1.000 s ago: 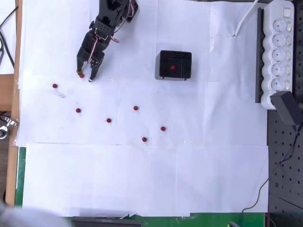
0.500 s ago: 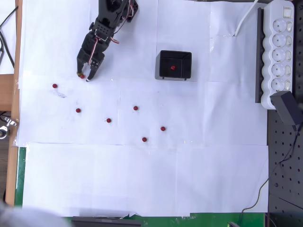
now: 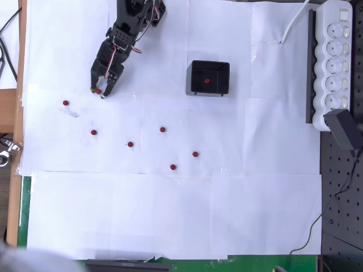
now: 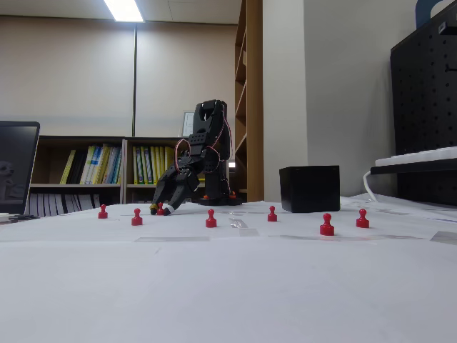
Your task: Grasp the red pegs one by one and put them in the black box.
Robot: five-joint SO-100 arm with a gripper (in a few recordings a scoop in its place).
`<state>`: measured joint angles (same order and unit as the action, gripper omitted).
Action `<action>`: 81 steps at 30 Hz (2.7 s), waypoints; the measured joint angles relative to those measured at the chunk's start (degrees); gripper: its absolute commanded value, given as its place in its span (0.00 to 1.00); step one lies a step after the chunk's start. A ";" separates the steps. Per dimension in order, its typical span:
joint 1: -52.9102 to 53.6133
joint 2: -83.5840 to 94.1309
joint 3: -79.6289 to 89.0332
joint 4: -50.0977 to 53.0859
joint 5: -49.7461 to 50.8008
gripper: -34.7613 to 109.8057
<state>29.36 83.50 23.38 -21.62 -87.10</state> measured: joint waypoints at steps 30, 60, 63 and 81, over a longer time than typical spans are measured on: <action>-1.05 -2.20 -2.81 0.62 0.62 0.24; -39.29 -20.74 59.68 109.69 -30.67 0.24; -51.15 -17.93 67.68 116.72 -38.76 0.24; -73.65 7.38 73.12 106.17 -55.11 0.37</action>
<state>-44.30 90.88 96.50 84.55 -142.21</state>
